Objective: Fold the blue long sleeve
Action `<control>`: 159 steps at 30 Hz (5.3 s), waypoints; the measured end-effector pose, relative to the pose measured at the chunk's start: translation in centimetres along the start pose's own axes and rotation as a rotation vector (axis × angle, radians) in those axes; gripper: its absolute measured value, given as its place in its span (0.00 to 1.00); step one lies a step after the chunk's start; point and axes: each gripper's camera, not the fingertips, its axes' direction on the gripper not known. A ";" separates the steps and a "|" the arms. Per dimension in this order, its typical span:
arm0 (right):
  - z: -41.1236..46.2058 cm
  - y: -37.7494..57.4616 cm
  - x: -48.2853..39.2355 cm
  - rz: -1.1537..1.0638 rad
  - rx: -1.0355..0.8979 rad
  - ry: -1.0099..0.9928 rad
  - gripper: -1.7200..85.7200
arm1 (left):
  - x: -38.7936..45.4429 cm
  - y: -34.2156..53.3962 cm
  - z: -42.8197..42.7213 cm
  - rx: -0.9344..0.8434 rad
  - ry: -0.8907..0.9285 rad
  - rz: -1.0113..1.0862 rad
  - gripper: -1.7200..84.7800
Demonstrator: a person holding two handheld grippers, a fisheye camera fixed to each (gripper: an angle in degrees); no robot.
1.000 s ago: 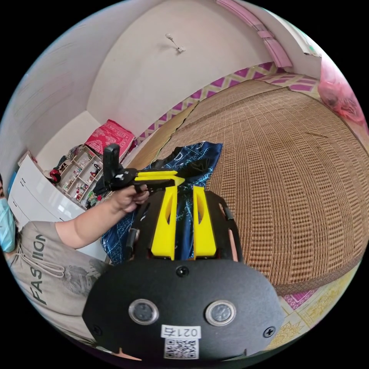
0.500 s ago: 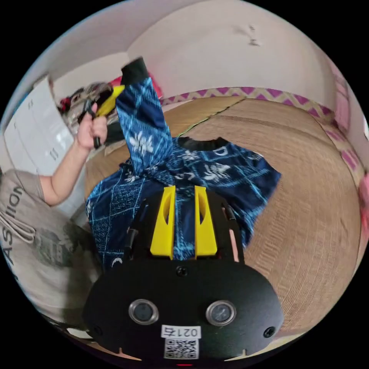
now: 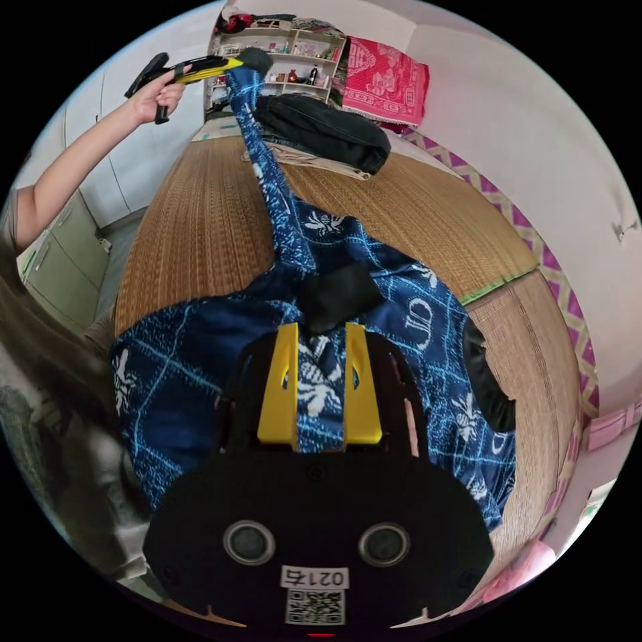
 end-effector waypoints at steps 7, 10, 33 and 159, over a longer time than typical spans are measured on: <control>5.4 0.2 -0.9 0.034 -0.018 -0.007 0.04 | -8.3 11.6 -0.2 -0.018 0.087 -0.159 0.01; 4.3 4.0 1.5 0.172 0.073 -0.051 0.03 | -10.0 15.8 0.5 -0.007 0.119 -0.228 0.01; -9.6 93.7 22.0 1.561 0.202 0.395 0.02 | -17.4 38.0 3.7 -0.103 0.040 -0.558 0.01; -17.6 62.5 -24.2 1.153 0.816 -0.358 0.08 | 57.9 -6.5 33.0 -0.621 0.677 0.410 0.06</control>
